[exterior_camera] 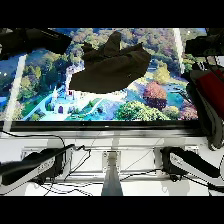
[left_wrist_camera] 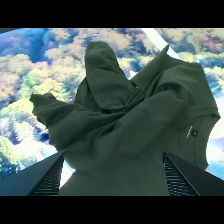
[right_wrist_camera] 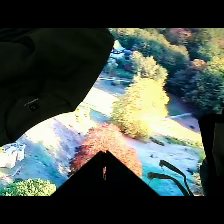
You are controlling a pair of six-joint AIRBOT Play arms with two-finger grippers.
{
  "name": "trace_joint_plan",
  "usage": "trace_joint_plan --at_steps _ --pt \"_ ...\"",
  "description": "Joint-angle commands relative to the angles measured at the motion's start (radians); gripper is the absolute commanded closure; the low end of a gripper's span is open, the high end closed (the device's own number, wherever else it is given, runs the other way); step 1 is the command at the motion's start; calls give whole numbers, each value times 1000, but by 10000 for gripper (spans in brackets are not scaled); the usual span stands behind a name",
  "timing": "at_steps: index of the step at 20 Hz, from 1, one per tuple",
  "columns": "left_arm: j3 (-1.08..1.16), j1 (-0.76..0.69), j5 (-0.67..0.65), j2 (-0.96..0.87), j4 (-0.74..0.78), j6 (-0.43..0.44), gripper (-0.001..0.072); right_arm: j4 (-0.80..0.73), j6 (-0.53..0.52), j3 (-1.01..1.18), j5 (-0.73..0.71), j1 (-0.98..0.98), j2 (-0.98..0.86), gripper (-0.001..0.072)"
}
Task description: Fold the clothes and pants, and hang the long-sleeved shirts on hangers.
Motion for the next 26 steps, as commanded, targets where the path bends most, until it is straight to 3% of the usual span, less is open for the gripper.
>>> trace_joint_plan --at_steps 1,6,7,11,17,20,22,25,26 --pt "0 1 0 0 0 0 17 0 0 0 0 1 0 698" --pt "0 1 0 0 0 0 17 -3 -9 0 -9 1 0 697" --pt "0 1 0 0 0 0 17 -8 -56 0 -58 1 0 698" --pt "0 1 0 0 0 0 17 -5 -57 0 -264 1 0 697" --pt "0 1 0 0 -1 0 17 58 -54 0 -363 1 -11 699" --pt "0 1 0 0 -1 0 17 231 -55 -11 -86 1 -111 699" --pt "0 1 0 -2 0 0 17 447 -55 -93 40 10 -204 699" --pt "0 3 1 -9 1 0 17 652 -26 -289 -56 98 -317 697" --pt "0 5 1 -14 1 0 17 679 25 -349 -119 145 -348 658"
